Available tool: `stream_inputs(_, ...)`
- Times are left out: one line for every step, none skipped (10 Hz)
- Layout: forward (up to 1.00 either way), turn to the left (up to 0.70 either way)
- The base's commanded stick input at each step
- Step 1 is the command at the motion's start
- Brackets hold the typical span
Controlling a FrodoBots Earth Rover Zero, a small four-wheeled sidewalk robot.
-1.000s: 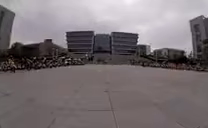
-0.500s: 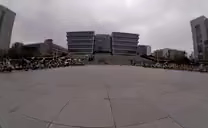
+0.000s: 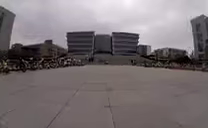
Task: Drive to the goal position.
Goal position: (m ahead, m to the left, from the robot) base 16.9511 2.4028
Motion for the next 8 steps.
stream_inputs(0.7,0.0)
stream_inputs(0.7,0.0)
stream_inputs(0.7,0.0)
stream_inputs(0.7,0.0)
stream_inputs(0.7,0.0)
stream_inputs(0.7,0.0)
stream_inputs(0.7,0.0)
stream_inputs(0.7,0.0)
